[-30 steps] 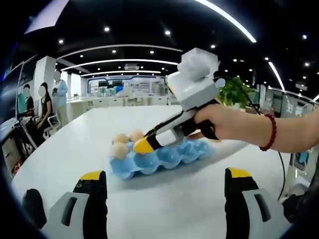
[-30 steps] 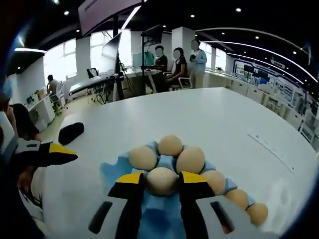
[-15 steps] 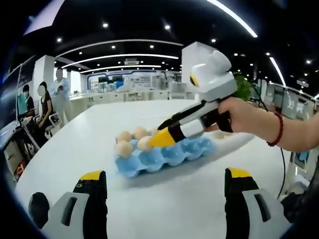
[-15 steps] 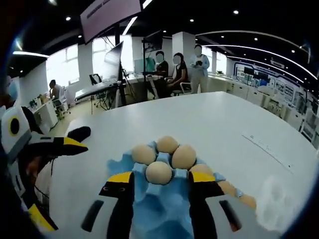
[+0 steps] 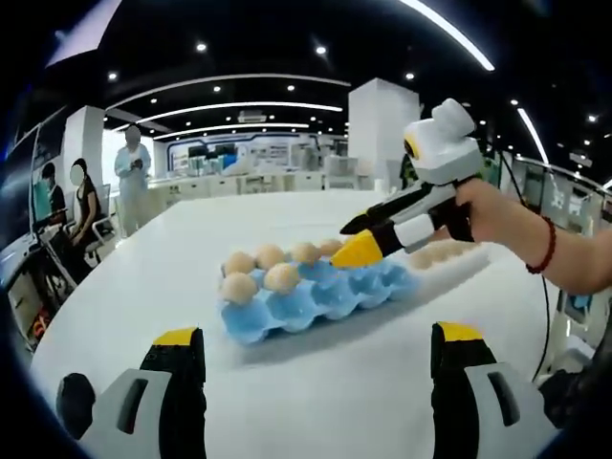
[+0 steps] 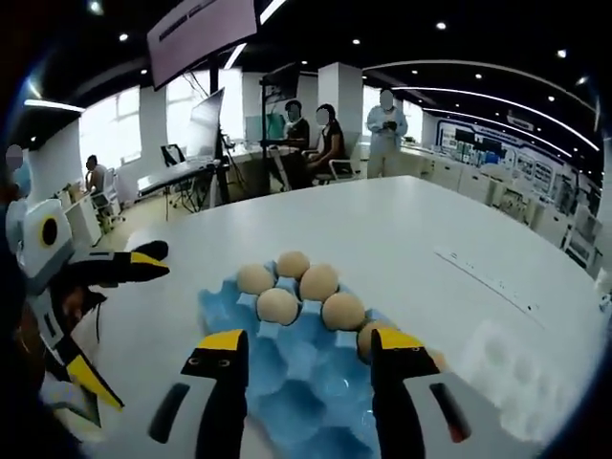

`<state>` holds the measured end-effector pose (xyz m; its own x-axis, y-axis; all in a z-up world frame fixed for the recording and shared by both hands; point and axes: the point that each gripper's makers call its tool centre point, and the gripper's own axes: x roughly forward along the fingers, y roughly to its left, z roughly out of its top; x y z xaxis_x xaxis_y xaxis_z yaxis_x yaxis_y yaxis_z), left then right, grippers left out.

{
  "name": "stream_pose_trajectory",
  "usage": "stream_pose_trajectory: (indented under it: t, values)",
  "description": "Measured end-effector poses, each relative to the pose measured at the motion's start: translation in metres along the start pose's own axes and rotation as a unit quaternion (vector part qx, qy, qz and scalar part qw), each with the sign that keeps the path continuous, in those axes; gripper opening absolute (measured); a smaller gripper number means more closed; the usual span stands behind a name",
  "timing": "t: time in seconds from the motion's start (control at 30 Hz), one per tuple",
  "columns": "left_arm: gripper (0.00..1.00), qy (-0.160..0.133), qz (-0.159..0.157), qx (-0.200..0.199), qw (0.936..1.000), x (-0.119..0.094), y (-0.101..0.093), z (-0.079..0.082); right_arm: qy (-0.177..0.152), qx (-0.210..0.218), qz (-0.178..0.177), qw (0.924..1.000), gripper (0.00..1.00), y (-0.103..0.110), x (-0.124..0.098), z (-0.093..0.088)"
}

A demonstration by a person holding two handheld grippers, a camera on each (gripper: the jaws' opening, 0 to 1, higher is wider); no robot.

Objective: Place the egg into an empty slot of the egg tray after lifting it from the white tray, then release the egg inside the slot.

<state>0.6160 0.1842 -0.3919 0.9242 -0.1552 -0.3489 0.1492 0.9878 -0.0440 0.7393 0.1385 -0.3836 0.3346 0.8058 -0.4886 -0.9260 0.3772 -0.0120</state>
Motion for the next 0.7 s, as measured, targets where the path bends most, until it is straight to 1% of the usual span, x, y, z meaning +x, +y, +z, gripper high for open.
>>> stream_pose_trajectory:
  t: [0.13,0.2,0.27,0.4,0.57,0.6,0.7]
  values:
    - [1.00,-0.005,-0.002,-0.007,1.0000,0.002,0.005,0.001,0.002,0.004,-0.005,1.0000,0.57,-0.006,-0.005,-0.004]
    - [1.00,-0.004,0.002,-0.008,1.0000,0.003,0.012,0.001,0.004,0.006,-0.006,1.0000,0.58,-0.008,-0.007,-0.007]
    - [1.00,-0.005,0.003,-0.008,0.9999,0.002,0.010,0.002,0.013,0.005,-0.014,0.9998,0.59,-0.013,-0.011,-0.015]
    - [1.00,-0.007,0.005,-0.009,0.9999,0.001,0.008,0.001,0.014,0.013,-0.021,0.9996,0.60,-0.020,-0.020,-0.024]
    - [1.00,-0.013,0.001,-0.013,0.9998,0.000,0.002,0.003,0.009,0.015,-0.032,0.9993,0.61,-0.027,-0.035,-0.027]
    - [1.00,-0.014,0.001,-0.013,0.9998,0.000,0.001,0.004,0.009,0.016,-0.034,0.9993,0.61,-0.029,-0.035,-0.027]
    - [1.00,-0.012,0.001,-0.010,0.9999,0.001,-0.001,0.003,0.009,0.016,-0.041,0.9990,0.61,-0.036,-0.042,-0.029]
